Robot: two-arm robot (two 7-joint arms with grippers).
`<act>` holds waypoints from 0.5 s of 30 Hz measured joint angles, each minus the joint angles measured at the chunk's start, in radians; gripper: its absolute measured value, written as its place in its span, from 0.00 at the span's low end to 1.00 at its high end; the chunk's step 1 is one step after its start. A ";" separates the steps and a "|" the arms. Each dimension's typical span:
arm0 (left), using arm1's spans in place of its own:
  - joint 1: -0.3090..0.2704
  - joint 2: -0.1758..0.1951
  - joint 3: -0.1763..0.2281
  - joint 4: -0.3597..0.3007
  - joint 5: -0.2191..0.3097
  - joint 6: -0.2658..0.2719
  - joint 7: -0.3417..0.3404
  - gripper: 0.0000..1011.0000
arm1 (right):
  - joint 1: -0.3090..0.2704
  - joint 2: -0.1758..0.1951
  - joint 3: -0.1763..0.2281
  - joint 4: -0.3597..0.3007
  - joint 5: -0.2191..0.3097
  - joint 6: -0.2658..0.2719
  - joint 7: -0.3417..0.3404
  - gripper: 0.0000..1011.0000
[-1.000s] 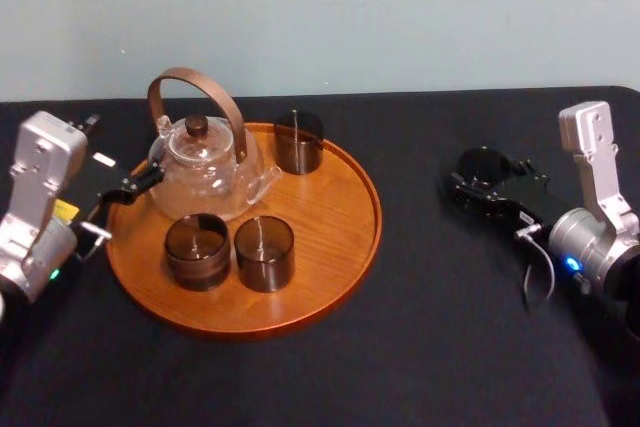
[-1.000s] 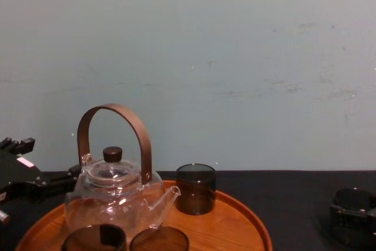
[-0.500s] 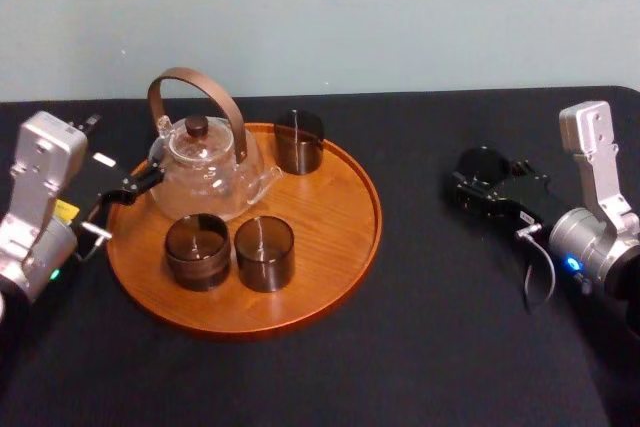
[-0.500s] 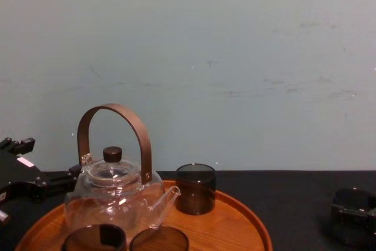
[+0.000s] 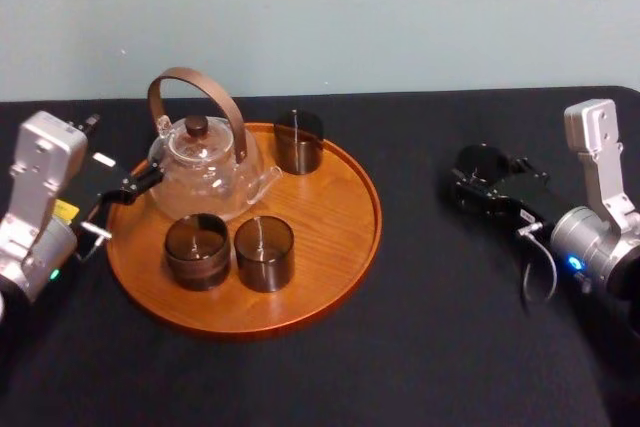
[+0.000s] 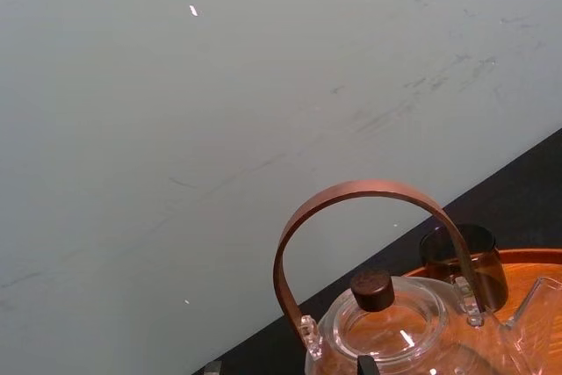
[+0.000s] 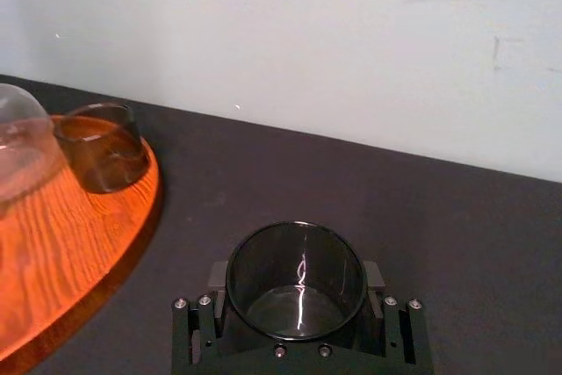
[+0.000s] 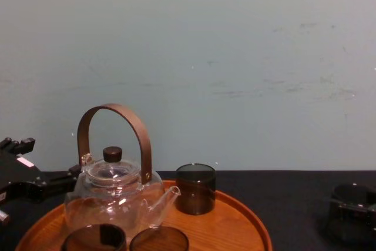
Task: Pick up the glass from the table and place it on the tray.
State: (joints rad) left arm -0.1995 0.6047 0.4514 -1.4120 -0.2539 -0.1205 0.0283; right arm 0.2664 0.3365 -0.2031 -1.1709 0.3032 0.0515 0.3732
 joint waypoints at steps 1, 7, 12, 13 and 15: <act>0.000 0.000 0.000 0.000 0.000 0.000 0.000 0.99 | -0.002 0.001 0.000 -0.005 0.002 0.000 0.002 0.89; 0.000 0.000 0.000 0.000 0.000 0.000 0.000 0.99 | -0.018 0.012 -0.008 -0.061 0.010 0.005 0.010 0.89; 0.000 0.000 0.000 0.000 0.000 0.000 0.000 0.99 | -0.026 0.017 -0.024 -0.105 0.013 0.014 0.017 0.90; 0.000 0.000 0.000 0.000 0.000 0.000 0.000 0.99 | -0.028 0.017 -0.031 -0.118 0.013 0.017 0.020 0.90; 0.000 0.000 0.000 0.000 0.000 0.000 0.000 0.99 | -0.028 0.017 -0.046 -0.134 0.012 0.020 0.023 0.89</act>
State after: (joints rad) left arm -0.1996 0.6047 0.4514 -1.4119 -0.2539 -0.1205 0.0282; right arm 0.2387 0.3532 -0.2492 -1.3051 0.3153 0.0720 0.3963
